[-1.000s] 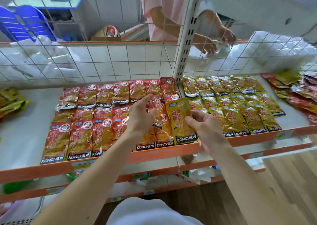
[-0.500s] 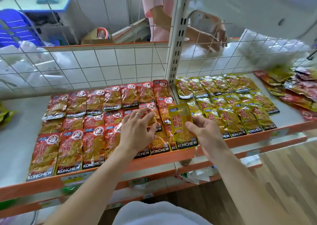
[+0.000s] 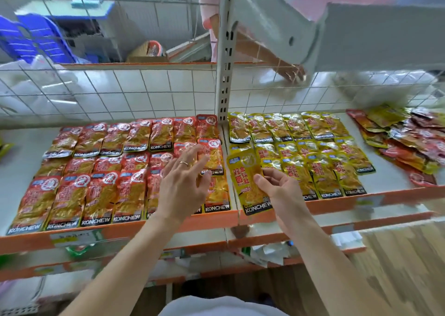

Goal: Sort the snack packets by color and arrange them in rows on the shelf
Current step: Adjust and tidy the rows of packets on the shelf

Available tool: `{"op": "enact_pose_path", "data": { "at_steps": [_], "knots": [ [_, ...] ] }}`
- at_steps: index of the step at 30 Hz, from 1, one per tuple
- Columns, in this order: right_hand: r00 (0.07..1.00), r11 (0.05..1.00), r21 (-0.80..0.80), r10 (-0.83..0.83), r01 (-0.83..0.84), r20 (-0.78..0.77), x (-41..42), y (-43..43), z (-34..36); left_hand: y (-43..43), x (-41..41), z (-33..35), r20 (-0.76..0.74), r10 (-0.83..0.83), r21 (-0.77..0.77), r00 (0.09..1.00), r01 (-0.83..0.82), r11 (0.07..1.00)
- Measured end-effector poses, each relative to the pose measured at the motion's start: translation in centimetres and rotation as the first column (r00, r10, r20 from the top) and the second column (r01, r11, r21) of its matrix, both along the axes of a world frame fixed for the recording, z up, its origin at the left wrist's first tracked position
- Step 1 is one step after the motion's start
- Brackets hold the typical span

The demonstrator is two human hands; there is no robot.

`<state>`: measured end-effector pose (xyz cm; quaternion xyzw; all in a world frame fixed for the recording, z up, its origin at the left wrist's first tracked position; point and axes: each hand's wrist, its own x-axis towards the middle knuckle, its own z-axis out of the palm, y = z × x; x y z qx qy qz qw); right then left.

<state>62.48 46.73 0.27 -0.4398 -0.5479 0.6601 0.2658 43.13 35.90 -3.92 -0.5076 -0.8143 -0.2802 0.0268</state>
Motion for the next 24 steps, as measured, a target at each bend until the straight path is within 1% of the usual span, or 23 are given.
{"op": "enact_pose_path", "data": {
  "at_steps": [3,8,11,14,20,24],
  "knots": [
    [1.0,1.0,-0.025,0.005,-0.005,-0.002,2.5,1.7,0.7,1.2,4.0,0.0,-0.026,-0.011,0.017,1.0,0.011,1.0],
    [1.0,0.998,-0.062,-0.001,0.0,-0.018,7.8,5.2,1.2,4.0,10.2,-0.3,-0.045,-0.034,0.0,0.998,0.034,0.999],
    [1.0,0.997,-0.081,0.01,-0.012,-0.022,10.5,7.0,1.0,5.5,13.0,-0.6,-0.053,-0.034,0.015,0.998,0.035,0.999],
    [1.0,0.997,-0.079,0.019,-0.021,-0.022,12.3,8.7,0.7,6.9,15.0,-1.1,-0.051,-0.016,-0.018,0.999,0.015,1.0],
    [0.997,0.997,-0.029,0.07,-0.071,-0.033,13.0,11.9,0.1,9.2,16.3,-1.5,-0.072,0.032,-0.083,0.997,-0.038,0.996],
    [0.993,0.992,0.051,0.109,-0.111,0.042,11.2,14.6,0.1,11.2,14.1,-0.9,-0.085,0.05,-0.168,0.995,-0.064,0.984]
  ]
}}
